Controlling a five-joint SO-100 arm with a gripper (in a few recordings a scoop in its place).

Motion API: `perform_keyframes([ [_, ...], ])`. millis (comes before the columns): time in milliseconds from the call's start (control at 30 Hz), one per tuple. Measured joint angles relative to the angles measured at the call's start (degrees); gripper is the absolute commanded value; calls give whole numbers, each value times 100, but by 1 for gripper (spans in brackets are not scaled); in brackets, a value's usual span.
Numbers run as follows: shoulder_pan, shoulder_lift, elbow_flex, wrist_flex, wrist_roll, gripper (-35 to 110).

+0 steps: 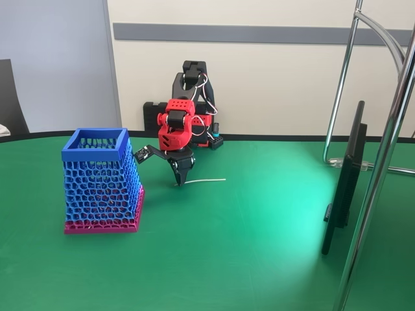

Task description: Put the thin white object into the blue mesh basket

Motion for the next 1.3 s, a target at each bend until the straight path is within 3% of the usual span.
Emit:
perform_keyframes([
  [333,-79,0,-492,9,53,4],
  [800,-97,141,-2795,-272,211,1],
  [1067,325,844,-3533,-1696,105,1],
  [1300,905,1529,-3217,-3639,-1151,1],
])
